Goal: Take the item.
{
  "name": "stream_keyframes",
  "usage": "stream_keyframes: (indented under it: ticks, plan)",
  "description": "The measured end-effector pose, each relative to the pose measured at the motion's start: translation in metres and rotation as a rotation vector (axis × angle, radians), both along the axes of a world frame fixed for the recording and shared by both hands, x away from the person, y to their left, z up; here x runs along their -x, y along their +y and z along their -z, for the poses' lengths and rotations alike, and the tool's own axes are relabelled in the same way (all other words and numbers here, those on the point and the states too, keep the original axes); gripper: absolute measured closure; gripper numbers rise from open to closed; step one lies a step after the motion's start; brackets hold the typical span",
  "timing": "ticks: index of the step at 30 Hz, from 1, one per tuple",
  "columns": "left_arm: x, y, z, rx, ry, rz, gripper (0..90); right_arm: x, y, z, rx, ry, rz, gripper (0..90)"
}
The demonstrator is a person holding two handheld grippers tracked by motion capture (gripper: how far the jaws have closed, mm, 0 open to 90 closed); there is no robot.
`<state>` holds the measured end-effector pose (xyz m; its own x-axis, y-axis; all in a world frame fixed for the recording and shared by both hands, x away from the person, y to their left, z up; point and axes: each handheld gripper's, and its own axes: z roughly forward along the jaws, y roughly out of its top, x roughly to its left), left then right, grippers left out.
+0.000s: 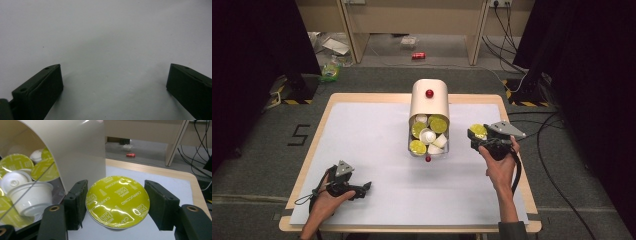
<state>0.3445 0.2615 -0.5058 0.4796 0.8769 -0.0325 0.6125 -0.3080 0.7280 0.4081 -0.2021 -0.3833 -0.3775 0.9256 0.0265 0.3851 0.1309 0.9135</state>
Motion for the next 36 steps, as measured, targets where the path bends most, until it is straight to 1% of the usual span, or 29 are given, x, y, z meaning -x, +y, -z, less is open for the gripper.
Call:
stream_keyframes:
  ticks: [3,9,11,14,16,18,23,30,36]
  plan:
    - [0.000,0.000,0.000,0.002,0.000,-0.001,0.0,-0.002,-0.004,0.005,0.009,0.010,0.011,38.2]
    - [0.000,0.000,0.000,0.000,0.000,0.000,0.0,-0.006,-0.011,0.014,0.008,0.029,0.036,38.2]
    - [0.000,0.000,0.000,0.000,0.000,0.000,0.0,-0.006,-0.012,0.015,0.013,0.034,0.036,38.2]
    - [0.000,0.000,0.000,0.002,0.000,-0.001,0.0,-0.009,-0.016,0.023,0.020,0.052,0.055,38.2]
    - [0.000,0.000,0.000,0.000,0.000,0.000,0.0,-0.010,-0.018,0.025,0.027,0.056,0.058,38.2]
    - [0.000,0.000,0.000,0.000,0.000,0.000,0.0,-0.013,-0.021,0.032,0.031,0.076,0.073,38.2]
    - [0.000,0.000,0.000,0.002,0.000,-0.002,0.0,-0.015,-0.029,0.042,0.032,0.100,0.100,38.2]
    - [0.000,0.000,0.000,0.001,0.000,-0.001,0.0,-0.018,-0.039,0.053,0.040,0.118,0.131,38.1]
    - [0.000,0.000,0.000,0.001,0.000,-0.001,0.0,-0.019,-0.045,0.057,0.039,0.129,0.153,38.1]
